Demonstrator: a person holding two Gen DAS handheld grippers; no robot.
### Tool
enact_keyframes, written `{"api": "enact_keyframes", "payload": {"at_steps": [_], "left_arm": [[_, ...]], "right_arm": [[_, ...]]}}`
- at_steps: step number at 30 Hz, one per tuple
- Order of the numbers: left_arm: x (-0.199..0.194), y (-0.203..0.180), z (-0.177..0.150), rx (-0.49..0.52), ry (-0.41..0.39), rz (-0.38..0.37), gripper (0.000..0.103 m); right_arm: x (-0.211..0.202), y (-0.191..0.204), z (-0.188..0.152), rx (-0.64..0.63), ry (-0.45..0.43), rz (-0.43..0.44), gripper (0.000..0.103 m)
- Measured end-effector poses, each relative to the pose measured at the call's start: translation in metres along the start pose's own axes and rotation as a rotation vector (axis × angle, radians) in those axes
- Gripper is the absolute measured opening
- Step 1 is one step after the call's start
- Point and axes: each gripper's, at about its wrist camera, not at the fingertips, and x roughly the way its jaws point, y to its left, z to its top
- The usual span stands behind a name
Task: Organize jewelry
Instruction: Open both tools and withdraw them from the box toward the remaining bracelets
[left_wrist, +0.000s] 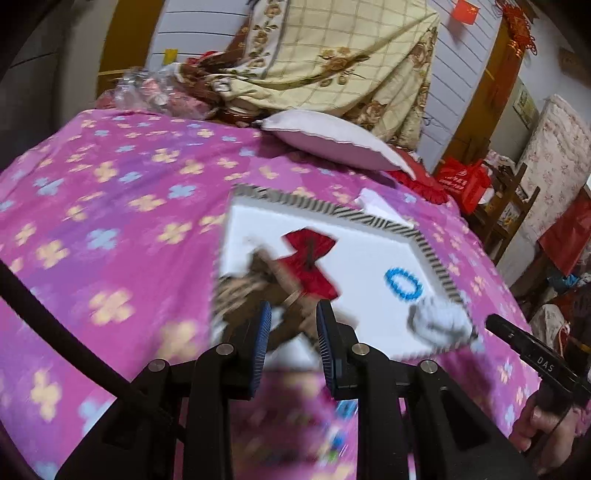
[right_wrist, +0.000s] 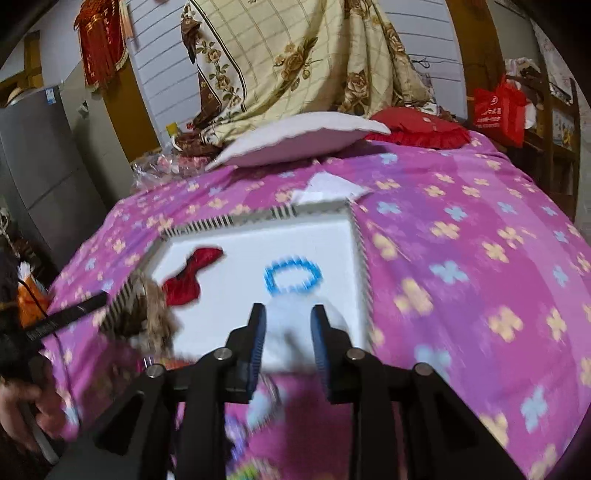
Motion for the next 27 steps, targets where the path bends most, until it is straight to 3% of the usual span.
{"api": "enact_keyframes", "payload": {"at_steps": [3,7,11,15,27], "left_arm": [[-0.026,0.025,-0.019,-0.063,0.029,0.013,0.006],[-0.047,0.045,-0.043,-0.162,0.048,0.039,0.006],[-0.039,0.028,-0.058,-0.116,0.093,0.010,0.007],[-0.020,0.011,-0.060,-0.067,0.128,0.028,0.007],[-0.005,0.006,-0.061,-0.074,0.152,0.054,0.007]], "right_arm": [[-0.015,-0.006,-0.024,0.013,0.053,0.033,0.044],[-0.040,-0.001,-0.058,-0.027,0.074,0.008,0.045],[-0.056,0.000,-0.081,0.017,0.075,0.037,0.049],[-0.050,0.005,-0.097,0.029,0.135,0.022,0.051],[-0.025,0.051,-0.083,-0.086,0.115,0.146,0.051]]}}
